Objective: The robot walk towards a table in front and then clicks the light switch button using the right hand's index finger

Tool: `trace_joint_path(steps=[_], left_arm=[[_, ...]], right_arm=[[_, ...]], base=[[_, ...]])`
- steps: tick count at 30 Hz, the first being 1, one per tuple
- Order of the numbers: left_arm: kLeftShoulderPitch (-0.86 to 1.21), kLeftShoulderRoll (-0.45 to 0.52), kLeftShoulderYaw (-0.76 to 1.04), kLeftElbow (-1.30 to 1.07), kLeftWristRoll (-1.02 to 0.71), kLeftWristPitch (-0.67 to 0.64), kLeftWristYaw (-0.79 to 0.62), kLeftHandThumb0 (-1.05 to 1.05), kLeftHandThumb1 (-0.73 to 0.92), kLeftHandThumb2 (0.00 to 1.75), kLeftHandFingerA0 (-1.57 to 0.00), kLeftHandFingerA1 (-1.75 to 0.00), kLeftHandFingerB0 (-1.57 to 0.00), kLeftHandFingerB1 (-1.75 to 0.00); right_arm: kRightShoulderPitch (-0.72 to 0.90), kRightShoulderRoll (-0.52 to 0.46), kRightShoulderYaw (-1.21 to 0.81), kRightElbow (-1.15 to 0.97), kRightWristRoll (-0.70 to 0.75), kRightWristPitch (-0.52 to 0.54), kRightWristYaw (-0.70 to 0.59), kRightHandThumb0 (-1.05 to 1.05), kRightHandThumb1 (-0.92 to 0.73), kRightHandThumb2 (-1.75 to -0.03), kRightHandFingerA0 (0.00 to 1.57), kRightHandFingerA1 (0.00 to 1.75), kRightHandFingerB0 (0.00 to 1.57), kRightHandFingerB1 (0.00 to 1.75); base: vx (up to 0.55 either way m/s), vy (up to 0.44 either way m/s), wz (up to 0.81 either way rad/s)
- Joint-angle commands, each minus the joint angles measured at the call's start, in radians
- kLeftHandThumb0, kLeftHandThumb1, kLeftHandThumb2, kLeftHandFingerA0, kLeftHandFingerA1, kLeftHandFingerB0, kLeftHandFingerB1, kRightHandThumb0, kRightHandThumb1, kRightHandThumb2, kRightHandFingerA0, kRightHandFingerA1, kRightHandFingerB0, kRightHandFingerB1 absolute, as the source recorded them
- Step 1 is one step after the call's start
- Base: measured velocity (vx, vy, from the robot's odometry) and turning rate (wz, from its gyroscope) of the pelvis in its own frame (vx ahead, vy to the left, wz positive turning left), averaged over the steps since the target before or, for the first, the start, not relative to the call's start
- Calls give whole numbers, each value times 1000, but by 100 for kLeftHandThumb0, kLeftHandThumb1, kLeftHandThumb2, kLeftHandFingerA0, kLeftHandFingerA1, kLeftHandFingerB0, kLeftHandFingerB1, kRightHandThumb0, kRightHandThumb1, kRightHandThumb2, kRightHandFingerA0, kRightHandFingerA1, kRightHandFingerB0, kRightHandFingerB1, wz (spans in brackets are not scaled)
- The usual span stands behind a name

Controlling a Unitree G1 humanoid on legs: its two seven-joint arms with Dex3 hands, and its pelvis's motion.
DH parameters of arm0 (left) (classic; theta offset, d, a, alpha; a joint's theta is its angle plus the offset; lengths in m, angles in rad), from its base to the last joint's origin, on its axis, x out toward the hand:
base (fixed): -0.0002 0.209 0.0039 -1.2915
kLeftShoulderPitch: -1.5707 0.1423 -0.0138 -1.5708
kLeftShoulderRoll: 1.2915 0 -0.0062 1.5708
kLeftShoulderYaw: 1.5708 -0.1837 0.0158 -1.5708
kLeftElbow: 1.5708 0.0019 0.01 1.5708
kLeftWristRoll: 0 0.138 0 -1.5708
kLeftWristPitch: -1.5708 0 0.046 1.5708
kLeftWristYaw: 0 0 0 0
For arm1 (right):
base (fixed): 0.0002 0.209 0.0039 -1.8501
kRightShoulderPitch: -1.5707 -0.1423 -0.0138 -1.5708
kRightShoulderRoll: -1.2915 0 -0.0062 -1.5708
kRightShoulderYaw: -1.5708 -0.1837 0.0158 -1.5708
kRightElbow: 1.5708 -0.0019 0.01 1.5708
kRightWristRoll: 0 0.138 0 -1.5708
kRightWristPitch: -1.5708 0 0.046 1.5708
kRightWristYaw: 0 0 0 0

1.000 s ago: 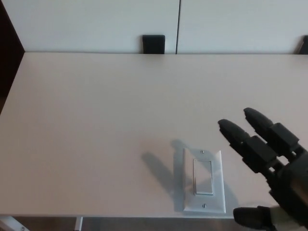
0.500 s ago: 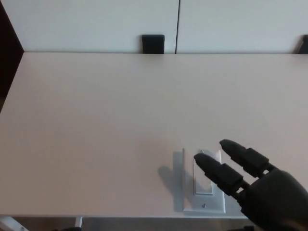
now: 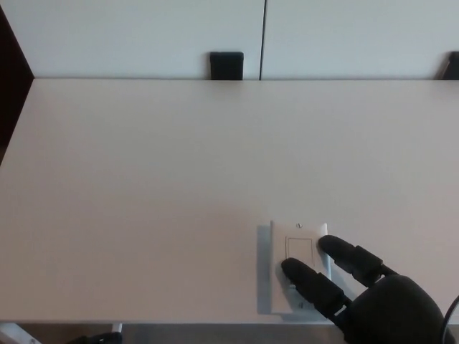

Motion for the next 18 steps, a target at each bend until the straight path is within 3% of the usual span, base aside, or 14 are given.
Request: trace_joint_path(steps=[1,18], left_arm=[[0,28,21,-25,-15,78,-2,-25,75,68,-27,-46,-18,-38],[-7,28,22,-27,-10,85,-1,-24,76,68,-27,-46,-17,-38]], right_arm=[[13,-73,66,2,-259,164,-59,-102,-66,-106,0,0,2,3],[84,-148,101,-109,-237,238,-83,-104,-69,-108,0,0,0,0]], base=[[0,0,0],[0,0,0]])
